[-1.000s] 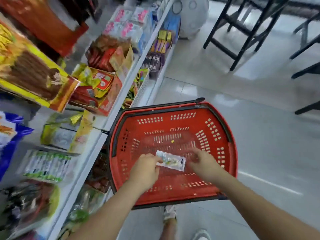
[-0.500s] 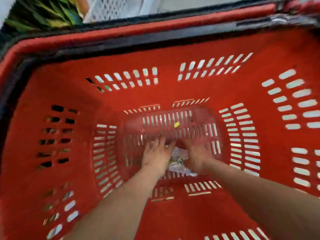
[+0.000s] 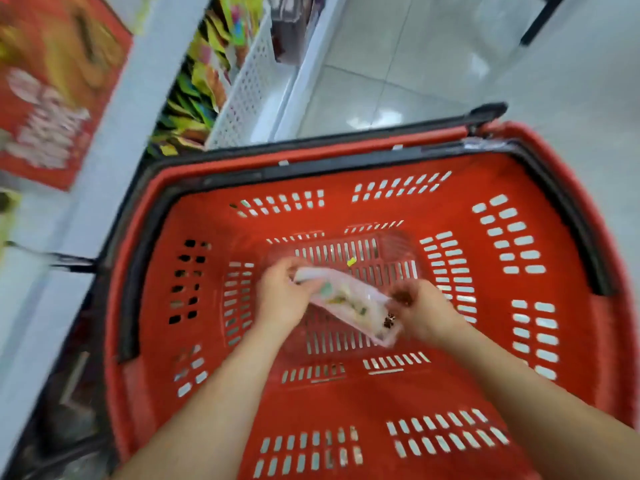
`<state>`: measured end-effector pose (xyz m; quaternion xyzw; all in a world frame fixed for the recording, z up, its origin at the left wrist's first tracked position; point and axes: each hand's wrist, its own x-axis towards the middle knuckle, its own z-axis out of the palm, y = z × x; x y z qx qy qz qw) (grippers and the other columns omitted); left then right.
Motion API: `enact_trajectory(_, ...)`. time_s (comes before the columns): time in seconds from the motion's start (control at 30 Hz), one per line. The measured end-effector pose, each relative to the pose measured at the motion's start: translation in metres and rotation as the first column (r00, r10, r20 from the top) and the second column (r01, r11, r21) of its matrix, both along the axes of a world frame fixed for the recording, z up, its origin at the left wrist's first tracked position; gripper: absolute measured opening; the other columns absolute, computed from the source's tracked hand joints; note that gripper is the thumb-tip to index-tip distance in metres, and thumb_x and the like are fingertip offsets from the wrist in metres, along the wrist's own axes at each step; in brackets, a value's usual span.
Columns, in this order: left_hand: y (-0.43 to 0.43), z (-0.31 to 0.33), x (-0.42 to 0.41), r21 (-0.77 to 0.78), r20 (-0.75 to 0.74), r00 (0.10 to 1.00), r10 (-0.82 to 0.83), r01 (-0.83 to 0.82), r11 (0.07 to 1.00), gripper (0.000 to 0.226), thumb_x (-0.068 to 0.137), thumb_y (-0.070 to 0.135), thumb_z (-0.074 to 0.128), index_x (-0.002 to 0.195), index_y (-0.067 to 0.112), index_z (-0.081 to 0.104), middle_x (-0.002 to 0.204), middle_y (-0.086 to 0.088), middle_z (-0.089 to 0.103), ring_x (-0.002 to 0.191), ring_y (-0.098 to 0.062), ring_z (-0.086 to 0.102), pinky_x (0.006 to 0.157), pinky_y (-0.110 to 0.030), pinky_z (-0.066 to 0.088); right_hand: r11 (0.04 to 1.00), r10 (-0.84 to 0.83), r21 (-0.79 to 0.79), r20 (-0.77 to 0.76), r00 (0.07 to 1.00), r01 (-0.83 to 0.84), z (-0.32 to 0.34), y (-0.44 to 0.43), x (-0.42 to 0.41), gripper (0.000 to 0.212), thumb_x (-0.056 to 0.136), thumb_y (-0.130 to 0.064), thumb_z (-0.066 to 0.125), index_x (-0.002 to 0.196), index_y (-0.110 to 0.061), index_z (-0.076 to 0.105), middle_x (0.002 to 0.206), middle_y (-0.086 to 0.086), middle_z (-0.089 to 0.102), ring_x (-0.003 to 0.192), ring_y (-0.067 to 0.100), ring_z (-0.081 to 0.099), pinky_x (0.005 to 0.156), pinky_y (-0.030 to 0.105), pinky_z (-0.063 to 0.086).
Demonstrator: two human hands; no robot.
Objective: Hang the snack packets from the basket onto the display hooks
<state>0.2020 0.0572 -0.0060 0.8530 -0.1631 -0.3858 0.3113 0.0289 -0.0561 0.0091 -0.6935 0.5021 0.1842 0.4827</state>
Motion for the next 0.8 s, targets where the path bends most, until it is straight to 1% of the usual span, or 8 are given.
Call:
enact_trajectory(0.1, 0.003, 0.09, 0.013, -0.192, -0.181, 0.967, 0.178, -0.212, 0.958, 0.01, 0.08, 0.008, 0.074, 0.078, 0.018, 0.073, 0.077, 0.001, 0.074, 0.074, -0.015, 0.066, 0.07, -0.025, 0.05, 0.985, -0.161, 0.091, 0.136, 0.977, 0.15, 0.092, -0.012, 0.001, 0.022, 0.091, -0.001, 0.061, 0.075, -0.015, 0.062, 0.067, -0.008, 0.062, 0.055, -0.002, 0.055, 0.051, 0.011, 0.042)
enact_trajectory(0.2, 0.01, 0.181, 0.023, -0.277, -0.238, 0.941, 0.242, -0.304, 0.911, 0.018, 0.086, 0.009, 0.069, 0.073, 0.021, 0.074, 0.077, 0.002, 0.074, 0.073, -0.014, 0.065, 0.072, -0.032, 0.05, 0.944, -0.305, 0.193, 0.193, 0.933, 0.269, 0.18, -0.009, 0.011, 0.018, 0.093, -0.003, 0.059, 0.078, -0.012, 0.062, 0.068, -0.003, 0.065, 0.045, 0.002, 0.056, 0.041, 0.02, 0.043)
enact_trajectory(0.33, 0.013, 0.316, 0.027, -0.398, -0.122, 0.975, 0.185, -0.219, 0.891, 0.016, 0.088, 0.005, 0.066, 0.082, 0.018, 0.073, 0.071, 0.016, 0.07, 0.068, 0.006, 0.062, 0.067, -0.01, 0.046, 0.954, -0.289, 0.169, 0.302, 0.908, 0.248, 0.291, -0.004, 0.027, 0.011, 0.094, -0.002, 0.058, 0.085, -0.008, 0.064, 0.074, 0.003, 0.067, 0.054, 0.012, 0.061, 0.055, 0.035, 0.055)
enact_trajectory(0.47, 0.022, 0.433, 0.011, -0.436, -0.086, 0.991, 0.098, -0.126, 0.891, 0.031, 0.083, 0.004, 0.071, 0.071, 0.032, 0.07, 0.065, 0.024, 0.069, 0.066, 0.011, 0.062, 0.064, -0.008, 0.045, 0.996, -0.083, 0.025, 0.536, 0.84, 0.083, 0.407, 0.009, 0.043, 0.019, 0.085, -0.004, 0.071, 0.096, -0.02, 0.069, 0.092, -0.008, 0.072, 0.08, -0.004, 0.065, 0.074, 0.021, 0.052)
enact_trajectory(0.53, 0.028, 0.479, -0.002, -0.449, -0.056, 0.993, 0.1, -0.115, 0.886, 0.033, 0.08, 0.004, 0.073, 0.067, 0.034, 0.07, 0.065, 0.022, 0.069, 0.065, 0.01, 0.061, 0.064, -0.008, 0.044, 0.999, -0.032, 0.048, 0.633, 0.774, 0.003, 0.462, 0.021, 0.046, 0.02, 0.084, -0.006, 0.072, 0.096, -0.022, 0.071, 0.093, -0.008, 0.074, 0.084, -0.002, 0.065, 0.078, 0.019, 0.051)
enact_trajectory(0.6, 0.035, 0.52, -0.015, -0.481, -0.041, 0.986, 0.165, -0.164, 0.861, 0.029, 0.078, 0.004, 0.075, 0.066, 0.03, 0.07, 0.064, 0.019, 0.068, 0.064, 0.007, 0.06, 0.063, -0.009, 0.044, 0.997, 0.018, 0.04, 0.688, 0.726, -0.062, 0.51, 0.032, 0.047, 0.01, 0.086, -0.011, 0.07, 0.086, -0.02, 0.075, 0.083, -0.009, 0.073, 0.075, 0.0, 0.062, 0.07, 0.017, 0.05)
enact_trajectory(0.7, 0.054, 0.575, -0.033, -0.554, -0.161, 0.933, 0.322, -0.355, 0.753, 0.012, 0.081, 0.009, 0.074, 0.078, 0.02, 0.072, 0.074, 0.005, 0.072, 0.072, -0.01, 0.067, 0.067, -0.021, 0.052, 0.987, -0.136, 0.159, 0.731, 0.669, 0.027, 0.561, 0.048, 0.042, 0.024, 0.09, -0.013, 0.065, 0.068, -0.019, 0.073, 0.071, 0.001, 0.068, 0.067, 0.01, 0.063, 0.06, 0.023, 0.056)
enact_trajectory(0.8, 0.075, 0.631, -0.054, -0.616, -0.232, 0.883, 0.408, -0.458, 0.641, 0.013, 0.085, 0.007, 0.069, 0.091, 0.019, 0.07, 0.082, -0.007, 0.074, 0.075, -0.025, 0.069, 0.072, -0.04, 0.055, 0.97, -0.228, 0.23, 0.768, 0.599, 0.075, 0.616, 0.065, 0.035, 0.016, 0.093, -0.009, 0.06, 0.078, -0.012, 0.068, 0.074, 0.008, 0.066, 0.066, 0.013, 0.068, 0.054, 0.024, 0.056)
